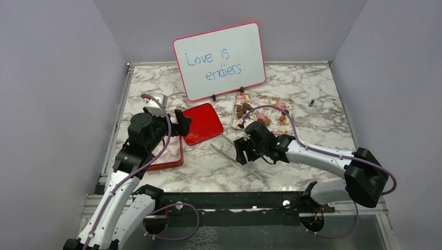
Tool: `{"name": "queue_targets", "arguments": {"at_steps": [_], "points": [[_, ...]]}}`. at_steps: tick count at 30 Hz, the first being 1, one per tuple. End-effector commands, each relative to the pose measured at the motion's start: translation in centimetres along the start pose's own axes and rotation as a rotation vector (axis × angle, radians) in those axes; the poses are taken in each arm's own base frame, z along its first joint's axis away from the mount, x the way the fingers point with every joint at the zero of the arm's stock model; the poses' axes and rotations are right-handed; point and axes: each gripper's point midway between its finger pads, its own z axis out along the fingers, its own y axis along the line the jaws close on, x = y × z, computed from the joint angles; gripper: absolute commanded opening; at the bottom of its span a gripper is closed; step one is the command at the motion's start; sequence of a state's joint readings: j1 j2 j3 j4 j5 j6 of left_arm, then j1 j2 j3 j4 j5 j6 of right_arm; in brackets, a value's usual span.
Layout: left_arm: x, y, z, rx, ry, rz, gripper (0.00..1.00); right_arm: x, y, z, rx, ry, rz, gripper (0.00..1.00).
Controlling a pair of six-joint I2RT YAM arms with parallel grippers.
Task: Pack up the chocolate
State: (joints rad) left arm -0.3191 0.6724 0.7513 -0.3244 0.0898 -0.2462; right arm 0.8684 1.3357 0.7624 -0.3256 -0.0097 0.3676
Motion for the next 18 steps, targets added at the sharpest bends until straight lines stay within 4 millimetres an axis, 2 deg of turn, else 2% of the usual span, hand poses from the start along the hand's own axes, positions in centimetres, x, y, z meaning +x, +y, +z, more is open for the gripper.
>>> {"name": "queue_targets", "arguments": {"at_steps": [1,10,18], "points": [[-1.4,0.3,-0.4,-0.027,-0.041,0.012,0.99,0.8,0.6,0.9,0.000,0.005,-0.087,0.71],[-1.3,0.4,-0.4,-0.034,-0.041,0.014,0.99,1.9,-0.4,2.3,0.081,0.013,-0.144,0.72],[-1.2,0.2,-0.3,-0.019,-0.034,0.009,0.99,2.8,0.1,3.6,0.104,0.056,-0.200,0.72]]}}
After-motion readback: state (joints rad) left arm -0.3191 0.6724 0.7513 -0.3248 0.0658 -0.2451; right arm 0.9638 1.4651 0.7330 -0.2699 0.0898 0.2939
